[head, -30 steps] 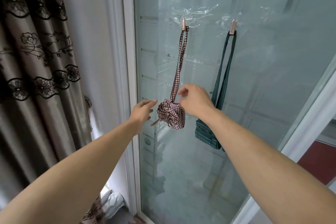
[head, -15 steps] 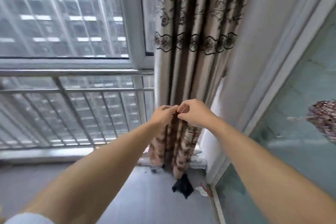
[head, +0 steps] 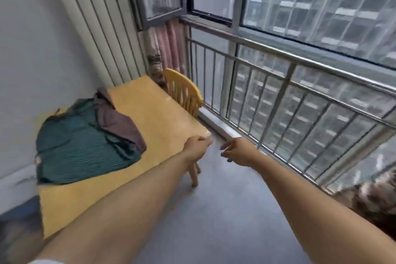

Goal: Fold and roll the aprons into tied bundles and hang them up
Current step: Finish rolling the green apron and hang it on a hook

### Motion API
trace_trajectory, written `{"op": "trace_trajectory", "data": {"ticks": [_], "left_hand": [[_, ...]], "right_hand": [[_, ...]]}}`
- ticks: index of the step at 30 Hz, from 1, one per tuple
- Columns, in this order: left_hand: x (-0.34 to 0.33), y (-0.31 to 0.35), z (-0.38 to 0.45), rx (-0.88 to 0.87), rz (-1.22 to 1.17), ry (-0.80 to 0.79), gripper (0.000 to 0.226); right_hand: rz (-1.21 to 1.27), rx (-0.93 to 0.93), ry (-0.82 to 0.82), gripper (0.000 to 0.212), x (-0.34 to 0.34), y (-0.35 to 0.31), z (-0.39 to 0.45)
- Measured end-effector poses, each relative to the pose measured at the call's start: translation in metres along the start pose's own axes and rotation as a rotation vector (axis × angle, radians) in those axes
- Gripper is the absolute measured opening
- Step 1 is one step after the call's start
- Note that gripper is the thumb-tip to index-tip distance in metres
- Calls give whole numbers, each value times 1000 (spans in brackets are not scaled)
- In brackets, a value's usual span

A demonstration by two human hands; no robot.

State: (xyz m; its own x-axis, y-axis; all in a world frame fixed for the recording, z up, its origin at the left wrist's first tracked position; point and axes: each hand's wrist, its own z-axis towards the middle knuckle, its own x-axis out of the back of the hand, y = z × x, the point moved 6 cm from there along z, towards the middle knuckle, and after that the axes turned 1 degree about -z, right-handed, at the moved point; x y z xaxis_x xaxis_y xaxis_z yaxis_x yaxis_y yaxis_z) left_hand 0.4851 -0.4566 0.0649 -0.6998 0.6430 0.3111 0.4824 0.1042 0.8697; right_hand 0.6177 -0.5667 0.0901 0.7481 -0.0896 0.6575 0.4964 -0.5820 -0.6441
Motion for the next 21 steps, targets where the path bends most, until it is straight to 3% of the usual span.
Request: {"op": "trace_trajectory", "data": {"ticks": [2, 9, 14, 21], "left_hand": [[102, -54, 5, 77, -18, 84, 18], [307, -165, -2, 282, -78, 274, 29], [378, -226, 3, 401, -108, 307, 33], [445, -295, 60, 517, -75, 397, 52]], "right_hand": [[-7, 26, -114, 7, -79, -61, 41], [10, 92, -314, 16, -233, -199, 109], [-92, 134, -369, 43, -320, -251, 156], [-248, 108, -351, 59, -384, -269, 235]]}}
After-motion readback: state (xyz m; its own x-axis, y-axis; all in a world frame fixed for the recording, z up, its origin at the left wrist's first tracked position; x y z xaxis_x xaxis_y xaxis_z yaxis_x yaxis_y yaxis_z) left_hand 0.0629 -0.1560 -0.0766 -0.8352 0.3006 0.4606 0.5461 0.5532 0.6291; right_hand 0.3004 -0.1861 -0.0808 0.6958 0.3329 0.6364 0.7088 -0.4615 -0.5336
